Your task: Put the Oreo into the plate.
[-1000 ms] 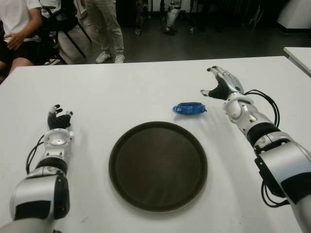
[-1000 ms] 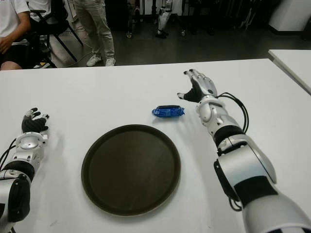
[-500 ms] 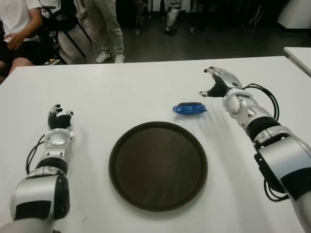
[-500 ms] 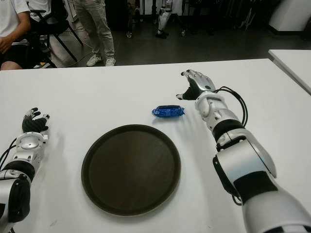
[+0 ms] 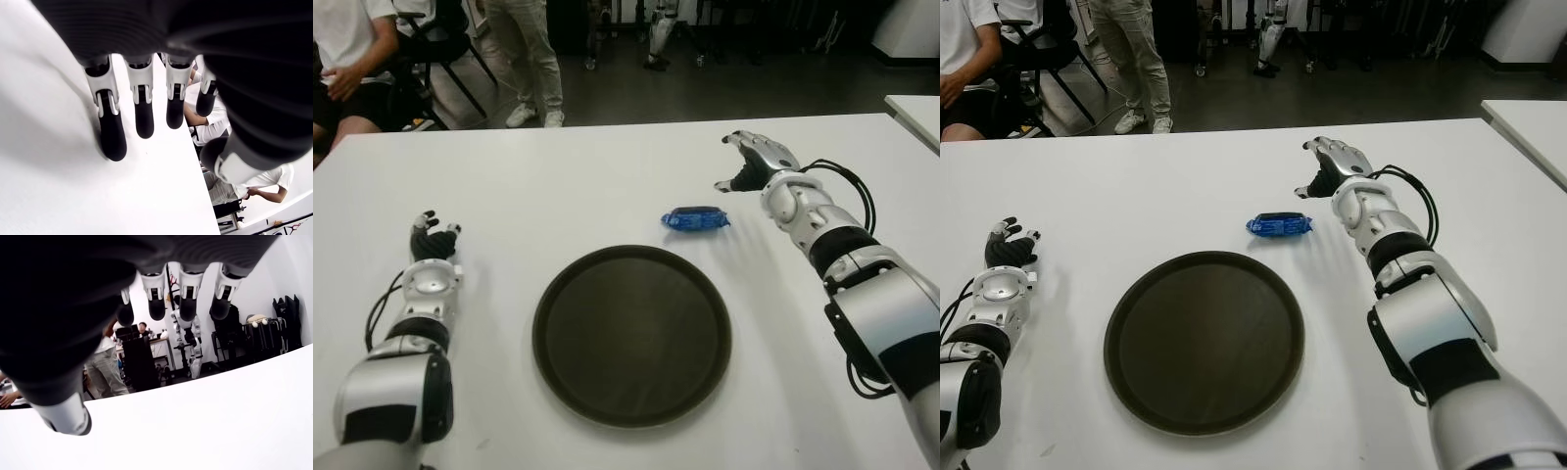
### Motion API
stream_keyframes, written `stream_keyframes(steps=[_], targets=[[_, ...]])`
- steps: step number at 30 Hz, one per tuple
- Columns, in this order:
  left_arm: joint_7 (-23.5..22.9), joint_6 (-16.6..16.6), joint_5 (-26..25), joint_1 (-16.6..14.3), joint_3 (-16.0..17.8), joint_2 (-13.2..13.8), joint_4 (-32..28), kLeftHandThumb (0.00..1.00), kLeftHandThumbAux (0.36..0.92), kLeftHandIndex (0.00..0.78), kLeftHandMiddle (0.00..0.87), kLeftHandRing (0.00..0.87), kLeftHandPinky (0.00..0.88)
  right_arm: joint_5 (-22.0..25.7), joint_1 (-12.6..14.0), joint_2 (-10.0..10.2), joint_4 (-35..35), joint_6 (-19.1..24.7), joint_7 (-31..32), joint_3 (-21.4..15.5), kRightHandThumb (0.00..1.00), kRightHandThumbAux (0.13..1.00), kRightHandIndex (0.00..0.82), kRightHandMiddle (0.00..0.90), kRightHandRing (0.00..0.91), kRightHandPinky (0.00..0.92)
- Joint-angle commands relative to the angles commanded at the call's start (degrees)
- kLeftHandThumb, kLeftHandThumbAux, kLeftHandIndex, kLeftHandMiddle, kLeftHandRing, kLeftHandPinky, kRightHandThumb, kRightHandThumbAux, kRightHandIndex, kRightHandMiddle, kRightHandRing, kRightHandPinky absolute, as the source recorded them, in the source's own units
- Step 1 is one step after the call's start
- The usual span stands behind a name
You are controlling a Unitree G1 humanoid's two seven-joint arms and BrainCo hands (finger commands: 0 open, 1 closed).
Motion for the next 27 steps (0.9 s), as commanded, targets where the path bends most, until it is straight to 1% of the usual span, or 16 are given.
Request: stream_keyframes(steps=[2,7,12,18,22,25,27], targets=[[0.11,0.01,-0.07,-0.01,0.08,-0.02,0.00,0.148,0.626,0.018,0.133,0.127,0.078,-0.28,-0.17,0.03,0.04,0.14,0.54,0.39,0.251,0.702,0.000,0.028,0.028,0.037],[0.35,-0.03,0.05,-0.04,0.10,-0.07,0.00,0.147,0.628,0.024,0.139,0.138,0.100,-0.87,-0.56,0.02,0.09,0.23,1.53,1.31,0.246,0.698,0.000,0.020,0.018,0.031],[0.44,-0.02,0.35,-0.03,-0.17,-0.06,-0.01,0.141,0.632,0.028,0.149,0.148,0.101,-2.33,-0.94,0.03,0.15,-0.02,2.31,2.89,0.233,0.699,0.000,0.025,0.023,0.032],[-0.30,0.06,-0.18,-0.07,0.30,-0.09,0.01,0.152,0.627,0.026,0.142,0.132,0.084,-3.22,-1.26,0.20,0.17,-0.73,4.10,4.45,0.278,0.705,0.000,0.042,0.044,0.048],[-0.37,-0.08,-0.25,-0.06,0.45,-0.13,0.00,0.159,0.626,0.027,0.147,0.141,0.098,-3.78,-1.42,0.33,0.19,-0.88,4.81,5.17,0.289,0.706,0.000,0.039,0.042,0.046],[-0.20,-0.29,-0.18,-0.04,0.45,-0.17,-0.02,0.173,0.627,0.034,0.161,0.154,0.101,-4.14,-1.52,0.41,0.22,-0.98,5.18,5.66,0.319,0.703,0.000,0.046,0.058,0.077],[-0.06,-0.51,-0.01,0.02,0.37,-0.16,-0.04,0.173,0.627,0.036,0.161,0.155,0.104,-3.97,-1.56,0.66,0.23,-0.91,5.52,5.75,0.323,0.702,0.000,0.046,0.059,0.077]])
